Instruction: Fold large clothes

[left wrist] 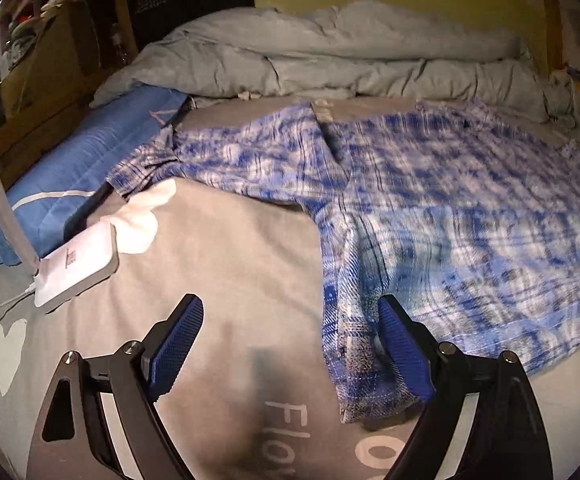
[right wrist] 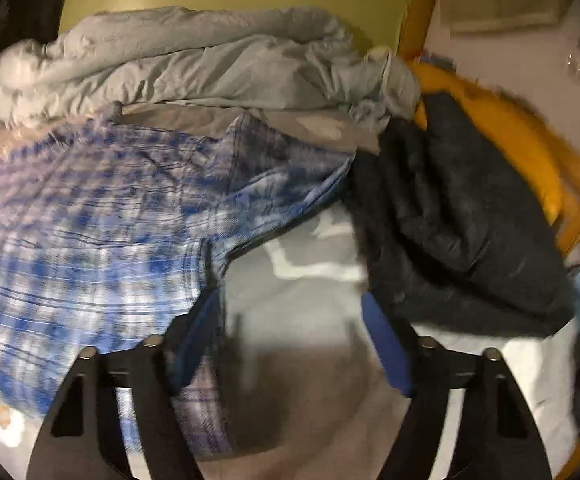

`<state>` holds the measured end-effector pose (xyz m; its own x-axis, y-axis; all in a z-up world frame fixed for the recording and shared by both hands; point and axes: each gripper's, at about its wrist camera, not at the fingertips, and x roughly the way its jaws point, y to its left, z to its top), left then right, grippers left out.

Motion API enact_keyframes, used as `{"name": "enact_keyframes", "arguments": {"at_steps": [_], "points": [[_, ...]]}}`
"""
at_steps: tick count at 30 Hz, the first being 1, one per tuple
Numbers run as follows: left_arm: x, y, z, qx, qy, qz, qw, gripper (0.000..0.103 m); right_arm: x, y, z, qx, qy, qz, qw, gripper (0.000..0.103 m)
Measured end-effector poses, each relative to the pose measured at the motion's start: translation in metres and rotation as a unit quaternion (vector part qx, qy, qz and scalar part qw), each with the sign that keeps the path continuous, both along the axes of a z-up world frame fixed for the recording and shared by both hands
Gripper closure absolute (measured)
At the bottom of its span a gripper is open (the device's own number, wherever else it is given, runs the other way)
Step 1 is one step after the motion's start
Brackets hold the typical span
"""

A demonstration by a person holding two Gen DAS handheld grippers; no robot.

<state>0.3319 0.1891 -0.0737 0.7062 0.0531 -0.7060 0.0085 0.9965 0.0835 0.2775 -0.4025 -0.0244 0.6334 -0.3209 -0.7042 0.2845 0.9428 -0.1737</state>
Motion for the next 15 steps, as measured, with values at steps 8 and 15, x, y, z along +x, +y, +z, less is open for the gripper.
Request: {"name": "enact_keyframes", "arguments": {"at_steps": [8, 15], "points": [[-0.019, 0.025, 0.023, -0.088, -0.031, 0.01, 0.9956, 0.014, -0.029, 0.005, 0.005, 0.101, -0.017, 0.045, 0.994, 0.032], [-0.028, 0.023, 0.017, -0.148, 0.011, -0.019, 0.9888, 0.015, -0.044, 0.028, 0.009, 0.131, -0.014, 0.086, 0.987, 0.026]]}}
